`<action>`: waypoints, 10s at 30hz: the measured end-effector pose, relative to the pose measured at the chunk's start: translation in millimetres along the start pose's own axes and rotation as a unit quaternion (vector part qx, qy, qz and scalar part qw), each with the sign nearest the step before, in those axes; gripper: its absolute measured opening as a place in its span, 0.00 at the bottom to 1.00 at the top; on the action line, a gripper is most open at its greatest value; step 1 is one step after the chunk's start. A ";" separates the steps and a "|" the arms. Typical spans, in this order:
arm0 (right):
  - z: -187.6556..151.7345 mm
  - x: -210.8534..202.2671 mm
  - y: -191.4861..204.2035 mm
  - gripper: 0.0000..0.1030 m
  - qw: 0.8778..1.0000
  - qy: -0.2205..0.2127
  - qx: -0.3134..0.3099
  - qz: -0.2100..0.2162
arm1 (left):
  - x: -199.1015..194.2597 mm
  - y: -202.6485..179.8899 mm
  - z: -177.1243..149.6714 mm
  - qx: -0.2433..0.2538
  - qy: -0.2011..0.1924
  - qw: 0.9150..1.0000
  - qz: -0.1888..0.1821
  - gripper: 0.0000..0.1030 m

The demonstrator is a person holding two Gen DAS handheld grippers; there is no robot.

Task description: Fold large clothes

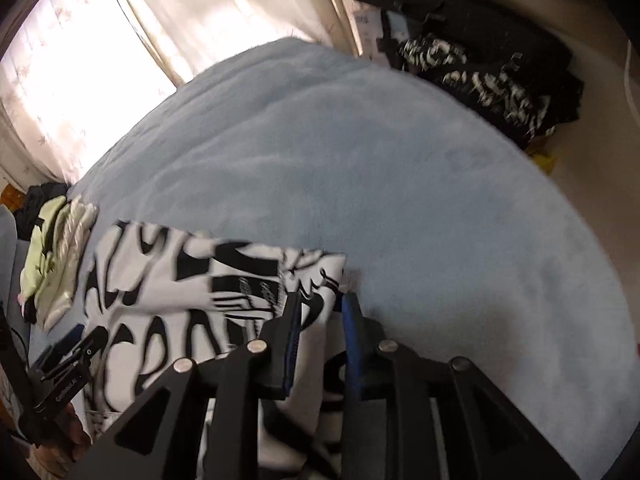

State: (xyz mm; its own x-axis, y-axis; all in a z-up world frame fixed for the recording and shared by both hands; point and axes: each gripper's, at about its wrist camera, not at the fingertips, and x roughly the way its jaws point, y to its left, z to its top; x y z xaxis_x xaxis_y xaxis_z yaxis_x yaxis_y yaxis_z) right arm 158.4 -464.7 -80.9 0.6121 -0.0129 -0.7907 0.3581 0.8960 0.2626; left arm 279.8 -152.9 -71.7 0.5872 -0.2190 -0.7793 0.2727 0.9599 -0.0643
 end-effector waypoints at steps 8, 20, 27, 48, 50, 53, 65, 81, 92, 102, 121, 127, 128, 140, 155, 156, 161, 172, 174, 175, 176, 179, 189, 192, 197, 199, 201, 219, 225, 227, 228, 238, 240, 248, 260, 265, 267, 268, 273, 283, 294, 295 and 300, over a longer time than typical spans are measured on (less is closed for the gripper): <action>17.5 -6.1 72.3 0.20 0.990 -0.012 -0.015 0.141 | 3.1 -17.2 25.8 -0.012 -0.007 1.000 -0.003 0.57; 10.1 76.6 64.2 0.00 0.996 0.005 -0.040 0.075 | 54.5 -9.9 19.2 -0.010 0.016 0.999 0.030 0.68; 18.7 66.8 11.1 0.04 0.997 0.020 0.030 0.061 | 48.7 -5.8 20.5 -0.013 0.017 0.999 0.032 0.69; -122.7 -17.7 73.2 0.11 0.990 0.043 -0.069 0.114 | -53.7 10.1 -110.7 -0.038 0.032 0.999 -0.015 0.70; -128.0 -28.7 54.8 0.11 0.994 0.015 -0.056 0.095 | -52.7 16.6 -113.4 -0.047 0.029 0.998 -0.021 0.73; -131.7 -45.5 32.0 0.11 0.995 -0.015 -0.019 0.099 | -50.3 21.8 -113.2 -0.059 0.036 0.997 -0.030 0.75; -141.4 -46.3 23.8 0.12 0.995 -0.015 0.012 0.101 | -50.2 28.6 -110.9 -0.075 0.057 0.995 -0.023 0.83; -156.2 -68.9 44.3 0.56 0.987 0.011 0.038 0.157 | -83.5 45.2 -130.1 -0.120 0.090 0.986 -0.071 0.85; -138.1 -113.2 55.3 0.58 0.986 0.009 -0.002 0.168 | -118.6 59.0 -121.2 -0.097 0.073 0.988 -0.096 0.85; -67.7 -92.0 6.0 0.59 0.992 0.040 -0.012 0.122 | -76.0 73.4 -107.6 -0.121 0.128 0.967 -0.182 0.85; -54.2 48.3 -33.0 0.64 0.937 0.205 0.041 0.278 | 6.0 62.6 -114.2 -0.162 0.189 0.930 -0.272 0.94; -50.2 70.0 -8.0 0.71 0.928 0.201 0.012 0.312 | 18.1 54.5 -111.3 -0.156 0.181 0.931 -0.274 0.98; -49.5 72.7 -4.3 0.71 0.927 0.198 0.007 0.317 | 19.9 53.6 -110.5 -0.156 0.182 0.931 -0.275 0.98; -49.3 51.2 7.7 0.33 0.939 0.145 -0.034 0.309 | 7.9 26.4 -98.0 -0.119 0.154 0.961 -0.194 0.81; -64.3 -47.6 92.6 0.27 0.958 0.063 -0.112 0.257 | -89.6 28.0 -84.1 -0.033 0.052 0.988 -0.143 0.55; -66.3 -53.9 100.6 0.27 0.958 0.058 -0.116 0.257 | -100.0 38.8 -83.5 -0.035 0.047 0.988 -0.142 0.55; -67.8 -91.8 151.7 0.27 0.951 0.040 -0.140 0.274 | -152.4 89.6 -71.8 -0.044 0.022 0.990 -0.134 0.55; -24.2 -125.0 327.6 0.27 0.919 0.012 -0.190 0.346 | -240.3 246.9 22.6 -0.056 -0.041 0.995 -0.072 0.55; -9.2 -119.4 365.1 0.27 0.912 0.010 -0.196 0.360 | -242.3 282.6 49.3 -0.060 -0.051 0.995 -0.060 0.55; -2.3 -115.5 384.3 0.27 0.910 0.009 -0.198 0.365 | -240.7 299.1 62.9 -0.060 -0.054 0.995 -0.054 0.55; 9.1 -107.4 409.2 0.27 0.906 0.006 -0.204 0.371 | -238.3 312.3 75.0 -0.059 -0.056 0.995 -0.049 0.55; 36.6 -80.3 465.8 0.27 0.901 0.002 -0.204 0.384 | -219.5 359.4 116.4 -0.061 -0.063 0.996 -0.034 0.55; 93.6 61.1 599.8 0.27 0.901 0.011 -0.189 0.390 | -93.9 485.7 197.2 -0.068 -0.042 0.997 -0.009 0.55; 96.2 104.1 616.5 0.27 0.903 0.025 -0.183 0.387 | -47.7 507.8 199.1 -0.080 -0.025 0.996 -0.009 0.55; 86.9 178.3 606.9 0.46 0.916 0.041 -0.143 0.373 | 1.8 544.4 181.2 -0.124 -0.025 0.991 -0.045 0.71; 82.4 200.4 593.1 0.52 0.912 0.063 -0.114 0.388 | 11.3 544.5 166.2 -0.122 -0.023 0.991 -0.053 0.77; 79.2 204.6 590.3 0.53 0.909 0.066 -0.115 0.396 | 13.3 541.7 159.9 -0.104 -0.033 0.993 -0.045 0.78; 100.4 155.2 581.7 0.61 0.944 0.122 -0.133 0.278 | -65.4 528.9 174.8 -0.087 -0.069 0.992 0.064 0.82; 127.2 109.5 589.6 0.61 0.955 -0.007 -0.169 0.243 | -71.4 520.5 206.6 -0.090 -0.090 0.985 0.118 0.60; 131.0 106.6 606.2 0.61 0.955 -0.034 -0.175 0.237 | -54.7 510.6 218.1 -0.081 -0.075 0.985 0.133 0.35; 131.8 110.6 616.3 0.61 0.957 -0.038 -0.173 0.231 | -44.5 510.6 223.9 -0.082 -0.069 0.985 0.137 0.26; 121.5 205.0 682.5 0.62 0.975 0.029 -0.166 0.144 | 33.1 504.2 249.4 -0.062 -0.022 0.975 0.213 0.24; 121.5 213.8 686.3 0.63 0.975 0.033 -0.172 0.138 | 44.3 506.4 248.4 -0.059 -0.015 0.973 0.222 0.24; 116.4 236.7 695.0 0.70 0.971 0.029 -0.194 0.139 | 68.3 530.7 235.0 -0.089 -0.016 0.975 0.205 0.25; 110.2 246.3 699.9 0.75 0.968 0.011 -0.206 0.141 | 83.4 544.9 225.8 -0.103 -0.029 0.974 0.197 0.25; 103.4 241.7 693.0 0.75 0.968 -0.003 -0.200 0.148 | 78.8 529.6 226.7 -0.083 -0.033 0.972 0.217 0.25; 101.4 236.2 690.1 0.75 0.969 -0.007 -0.200 0.147 | 72.9 518.2 227.2 -0.066 -0.035 0.968 0.238 0.27; 99.9 232.1 688.4 0.75 0.969 -0.010 -0.201 0.147 | 69.4 513.6 227.0 -0.060 -0.036 0.966 0.250 0.29; 88.5 185.5 672.2 0.75 0.962 -0.020 -0.208 0.176 | 27.2 494.9 220.0 -0.086 -0.045 0.966 0.242 0.45; 28.1 42.2 587.1 0.75 0.947 0.012 -0.227 0.228 | -125.3 426.4 165.1 -0.128 -0.076 0.968 0.203 0.76; 0.7 -132.8 491.7 0.75 0.943 -0.015 -0.226 0.244 | -294.1 302.2 96.2 -0.078 -0.116 0.977 0.159 0.83; -2.1 -150.8 482.6 0.75 0.942 -0.020 -0.227 0.245 | -310.0 286.7 87.6 -0.073 -0.120 0.978 0.154 0.83; -21.5 -216.1 443.1 0.75 0.939 -0.042 -0.246 0.238 | -354.3 232.3 53.2 -0.057 -0.126 0.982 0.126 0.87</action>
State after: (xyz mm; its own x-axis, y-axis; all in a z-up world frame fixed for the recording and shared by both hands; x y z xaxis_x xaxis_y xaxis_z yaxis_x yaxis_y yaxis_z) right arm 169.6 -55.3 194.4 0.6815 0.4249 -0.5959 -0.3263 0.9052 0.2723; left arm 175.7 138.3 222.7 0.7987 0.0048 -0.6017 0.0162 0.9994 0.0296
